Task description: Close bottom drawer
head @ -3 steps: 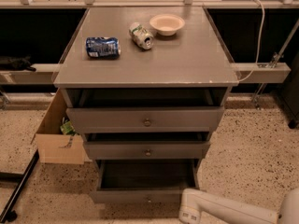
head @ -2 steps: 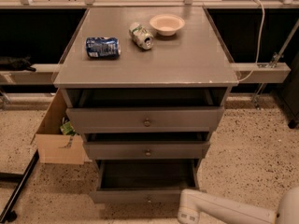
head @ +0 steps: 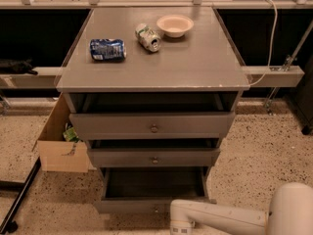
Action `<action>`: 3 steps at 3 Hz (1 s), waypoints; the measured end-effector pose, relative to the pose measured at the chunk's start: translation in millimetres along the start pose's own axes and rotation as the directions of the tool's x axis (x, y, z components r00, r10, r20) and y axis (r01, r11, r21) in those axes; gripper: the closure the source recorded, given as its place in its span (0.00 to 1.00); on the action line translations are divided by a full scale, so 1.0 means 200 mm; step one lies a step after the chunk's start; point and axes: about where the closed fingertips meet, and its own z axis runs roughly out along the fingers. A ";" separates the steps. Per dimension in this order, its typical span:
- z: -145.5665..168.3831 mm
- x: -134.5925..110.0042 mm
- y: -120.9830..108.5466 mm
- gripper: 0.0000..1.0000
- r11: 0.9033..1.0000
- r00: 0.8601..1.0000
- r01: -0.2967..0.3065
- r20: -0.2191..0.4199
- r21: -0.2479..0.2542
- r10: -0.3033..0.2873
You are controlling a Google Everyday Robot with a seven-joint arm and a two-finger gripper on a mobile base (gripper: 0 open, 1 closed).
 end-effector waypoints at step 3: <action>-0.05 0.03 -0.01 1.00 0.986 0.991 -0.098 -0.108 -0.136 0.083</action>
Offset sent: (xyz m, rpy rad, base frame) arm -0.0002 0.0122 0.0414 0.2351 -0.4021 -0.0167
